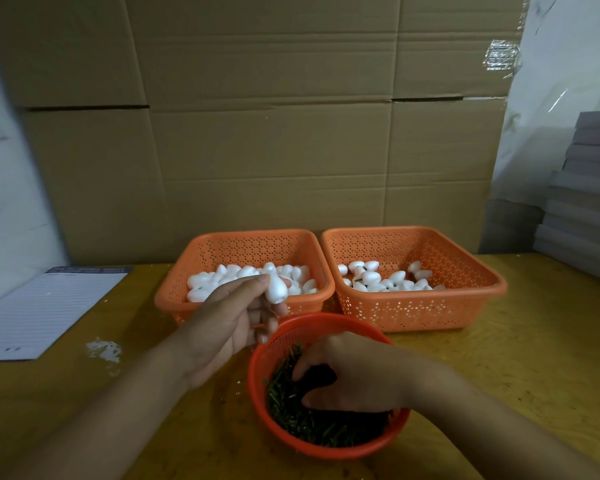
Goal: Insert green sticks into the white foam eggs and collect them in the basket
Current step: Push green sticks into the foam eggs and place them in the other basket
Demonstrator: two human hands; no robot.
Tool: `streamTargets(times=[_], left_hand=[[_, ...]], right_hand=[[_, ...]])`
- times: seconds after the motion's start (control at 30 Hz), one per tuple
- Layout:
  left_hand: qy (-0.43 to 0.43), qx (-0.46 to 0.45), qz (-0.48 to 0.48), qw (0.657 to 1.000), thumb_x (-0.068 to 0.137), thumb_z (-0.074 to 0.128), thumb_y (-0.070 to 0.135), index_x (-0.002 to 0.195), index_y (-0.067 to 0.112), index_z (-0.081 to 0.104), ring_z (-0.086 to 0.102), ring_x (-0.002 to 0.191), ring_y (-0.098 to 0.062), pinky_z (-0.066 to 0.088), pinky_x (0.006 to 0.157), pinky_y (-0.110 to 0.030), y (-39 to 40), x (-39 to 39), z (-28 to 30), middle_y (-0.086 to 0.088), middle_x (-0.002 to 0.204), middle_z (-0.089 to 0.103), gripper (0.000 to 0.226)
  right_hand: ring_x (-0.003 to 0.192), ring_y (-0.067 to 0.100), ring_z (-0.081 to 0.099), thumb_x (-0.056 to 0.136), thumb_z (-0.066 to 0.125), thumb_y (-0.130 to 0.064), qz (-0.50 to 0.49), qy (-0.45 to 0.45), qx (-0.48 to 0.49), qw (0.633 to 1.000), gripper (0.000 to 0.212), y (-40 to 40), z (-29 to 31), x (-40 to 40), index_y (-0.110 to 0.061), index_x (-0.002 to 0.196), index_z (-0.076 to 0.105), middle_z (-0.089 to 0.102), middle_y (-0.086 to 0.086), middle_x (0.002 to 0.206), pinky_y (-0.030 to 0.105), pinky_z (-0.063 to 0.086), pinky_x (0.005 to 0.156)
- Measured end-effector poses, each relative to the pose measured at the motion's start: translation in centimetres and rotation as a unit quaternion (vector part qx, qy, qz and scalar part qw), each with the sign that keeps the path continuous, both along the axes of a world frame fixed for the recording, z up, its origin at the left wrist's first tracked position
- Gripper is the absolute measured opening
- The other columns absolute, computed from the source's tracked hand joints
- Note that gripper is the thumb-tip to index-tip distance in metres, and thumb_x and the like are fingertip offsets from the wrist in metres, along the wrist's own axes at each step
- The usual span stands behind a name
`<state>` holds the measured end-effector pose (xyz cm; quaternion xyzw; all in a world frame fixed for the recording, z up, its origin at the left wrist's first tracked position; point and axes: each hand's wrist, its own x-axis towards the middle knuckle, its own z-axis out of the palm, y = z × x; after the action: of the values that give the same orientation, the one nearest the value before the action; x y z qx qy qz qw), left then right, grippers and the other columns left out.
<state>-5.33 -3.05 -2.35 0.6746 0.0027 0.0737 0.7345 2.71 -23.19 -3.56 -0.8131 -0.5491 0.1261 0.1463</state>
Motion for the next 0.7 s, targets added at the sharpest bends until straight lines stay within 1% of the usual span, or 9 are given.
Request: streamTargets(times=[0.07,0.17,0.27,0.37,0.43,0.53,0.6,0.7], left_hand=[[0.008,0.0,-0.002,1.0,0.102,0.049,0.037,0.113,0.007,0.067,0.059,0.071,-0.015,0.048,0.062,-0.027,-0.1,0.0,-0.2,-0.009,0.09,0.068,0.037],[0.007,0.012,-0.007,1.0,0.102,0.047,0.035,0.099,0.018,0.072,0.059,0.073,-0.014,0.047,0.063,-0.027,-0.7,-0.1,-0.3,-0.009,0.091,0.069,0.031],[-0.003,0.025,-0.002,1.0,0.093,0.052,0.043,0.098,0.016,0.07,0.061,0.075,-0.014,0.047,0.064,-0.026,-1.0,-0.4,-0.2,-0.011,0.096,0.072,0.033],[-0.008,0.027,0.001,1.0,0.09,0.053,0.045,0.1,0.013,0.069,0.061,0.076,-0.015,0.048,0.064,-0.025,-1.1,-0.5,-0.2,-0.011,0.097,0.073,0.036],[-0.006,0.021,0.003,1.0,0.093,0.052,0.043,0.1,0.013,0.069,0.062,0.075,-0.015,0.049,0.063,-0.024,-1.1,-0.5,-0.2,-0.011,0.096,0.073,0.034],[-0.004,0.02,0.003,1.0,0.099,0.049,0.038,0.099,0.013,0.069,0.062,0.075,-0.015,0.049,0.063,-0.024,-1.1,-0.5,-0.3,-0.011,0.096,0.073,0.031],[-0.004,0.02,0.003,1.0,0.099,0.049,0.037,0.101,0.012,0.068,0.062,0.075,-0.015,0.049,0.062,-0.024,-1.1,-0.4,-0.3,-0.011,0.096,0.073,0.032],[-0.009,0.015,0.001,1.0,0.093,0.053,0.042,0.102,0.012,0.067,0.062,0.075,-0.015,0.049,0.062,-0.024,-1.1,-0.4,-0.2,-0.011,0.095,0.072,0.035]], right_hand=[[0.11,0.0,0.056,0.092,0.067,-0.036,0.001,-0.002,0.012,1.0,0.03,0.0,0.1,0.0,-0.03,0.121,0.068,0.064,-0.017,0.124,0.024,0.047,0.094],[0.1,-0.003,0.059,0.091,0.069,-0.033,-0.008,0.002,0.034,0.999,0.02,0.0,0.2,0.0,-0.028,0.11,0.073,0.068,-0.017,0.113,0.025,0.05,0.091],[0.093,-0.003,0.059,0.09,0.07,-0.031,-0.012,0.003,0.052,0.999,0.012,0.0,0.3,0.0,-0.029,0.101,0.073,0.068,-0.018,0.103,0.023,0.05,0.088],[0.091,-0.005,0.059,0.09,0.069,-0.029,-0.014,-0.001,0.066,0.998,0.009,0.0,0.2,-0.1,-0.029,0.098,0.073,0.066,-0.021,0.098,0.014,0.046,0.082],[0.093,-0.005,0.059,0.09,0.069,-0.027,-0.014,-0.011,0.076,0.997,0.011,0.1,0.0,-0.1,-0.028,0.1,0.073,0.068,-0.02,0.101,0.012,0.045,0.084],[0.103,-0.003,0.059,0.09,0.068,-0.026,-0.012,-0.033,0.073,0.997,0.019,0.4,-0.3,-0.1,-0.027,0.108,0.073,0.069,-0.017,0.112,0.019,0.047,0.094],[0.102,-0.001,0.06,0.092,0.067,-0.024,-0.008,-0.04,0.069,0.997,0.019,0.7,-0.5,-0.1,-0.026,0.108,0.075,0.071,-0.015,0.112,0.022,0.048,0.095],[0.1,0.0,0.061,0.093,0.064,-0.022,-0.008,-0.051,0.073,0.996,0.016,0.7,-0.6,-0.1,-0.024,0.105,0.075,0.071,-0.014,0.109,0.025,0.05,0.093]])
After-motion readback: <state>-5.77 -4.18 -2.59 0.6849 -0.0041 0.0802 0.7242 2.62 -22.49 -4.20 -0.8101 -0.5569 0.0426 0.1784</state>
